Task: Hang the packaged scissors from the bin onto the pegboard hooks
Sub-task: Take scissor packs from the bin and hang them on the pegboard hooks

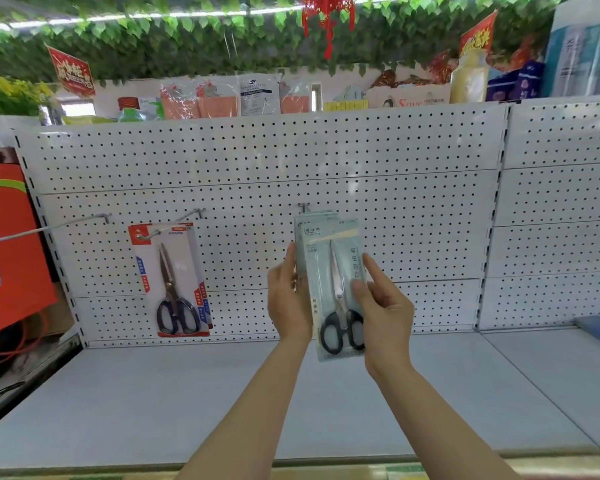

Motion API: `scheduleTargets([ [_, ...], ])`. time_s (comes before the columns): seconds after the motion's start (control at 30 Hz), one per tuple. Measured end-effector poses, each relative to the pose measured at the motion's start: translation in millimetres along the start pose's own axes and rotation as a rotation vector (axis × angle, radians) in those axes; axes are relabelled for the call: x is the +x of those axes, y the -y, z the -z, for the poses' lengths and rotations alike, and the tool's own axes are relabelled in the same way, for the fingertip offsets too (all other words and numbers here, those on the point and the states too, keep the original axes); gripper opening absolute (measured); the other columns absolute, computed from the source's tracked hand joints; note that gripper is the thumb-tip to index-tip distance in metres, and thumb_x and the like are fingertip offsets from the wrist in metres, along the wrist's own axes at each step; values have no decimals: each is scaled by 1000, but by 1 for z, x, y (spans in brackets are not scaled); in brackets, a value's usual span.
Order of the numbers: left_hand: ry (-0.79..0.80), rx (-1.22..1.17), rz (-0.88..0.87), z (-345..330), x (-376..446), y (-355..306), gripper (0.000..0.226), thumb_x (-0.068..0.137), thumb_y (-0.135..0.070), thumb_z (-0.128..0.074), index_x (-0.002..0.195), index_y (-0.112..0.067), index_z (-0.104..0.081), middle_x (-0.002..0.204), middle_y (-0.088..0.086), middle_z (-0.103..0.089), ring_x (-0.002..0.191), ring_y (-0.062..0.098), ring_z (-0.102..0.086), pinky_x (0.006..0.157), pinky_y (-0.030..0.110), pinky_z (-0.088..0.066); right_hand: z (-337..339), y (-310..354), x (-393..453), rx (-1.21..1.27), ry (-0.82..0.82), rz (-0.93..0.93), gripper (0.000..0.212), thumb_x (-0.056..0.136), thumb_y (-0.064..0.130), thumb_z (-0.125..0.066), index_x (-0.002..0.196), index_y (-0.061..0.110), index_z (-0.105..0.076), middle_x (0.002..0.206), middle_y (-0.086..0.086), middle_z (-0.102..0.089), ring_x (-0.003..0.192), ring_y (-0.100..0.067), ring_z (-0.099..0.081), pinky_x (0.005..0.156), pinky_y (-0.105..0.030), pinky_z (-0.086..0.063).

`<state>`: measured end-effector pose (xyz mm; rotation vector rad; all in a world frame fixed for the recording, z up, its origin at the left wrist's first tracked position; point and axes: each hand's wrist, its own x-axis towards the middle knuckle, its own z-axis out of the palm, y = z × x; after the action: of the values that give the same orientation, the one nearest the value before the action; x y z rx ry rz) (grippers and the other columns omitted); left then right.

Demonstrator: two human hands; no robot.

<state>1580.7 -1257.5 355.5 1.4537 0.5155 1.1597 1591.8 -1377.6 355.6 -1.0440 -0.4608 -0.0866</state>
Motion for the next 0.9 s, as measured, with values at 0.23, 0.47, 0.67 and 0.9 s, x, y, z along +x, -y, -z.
scheduleTargets([
  [0.23,176,79,-445,24,30,-39,46,99,-36,-55,143,-37,-44,136,-10,-44,120,2,-49,92,10,-43,-22,-13,14,31,-33,7,43,91,5,-61,120,36,-65,72,-9,-43,69,-19,-40,72,-26,-48],
  [0.47,292,656,-691,12,42,-37,65,89,-44,-64,148,-34,-38,148,-16,-35,123,12,-35,89,30,-46,-28,-31,21,65,-55,-48,43,92,2,-59,126,27,-63,75,-11,-43,64,-17,-40,56,-17,-48],
  [0.67,297,804,-642,3,55,-26,71,87,-48,-66,149,-34,-35,151,-16,-29,124,17,-33,85,36,-52,-34,-49,39,1,-96,-33,41,90,4,-62,121,30,-66,86,9,-62,74,-4,-56,75,-16,-48],
  [0.9,311,837,-640,3,60,-27,71,88,-50,-63,149,-36,-32,153,-16,-27,125,18,-34,84,38,-53,-31,-58,55,-150,-83,-11,37,88,12,-64,121,30,-68,111,-2,-69,97,-19,-64,89,-31,-54],
])
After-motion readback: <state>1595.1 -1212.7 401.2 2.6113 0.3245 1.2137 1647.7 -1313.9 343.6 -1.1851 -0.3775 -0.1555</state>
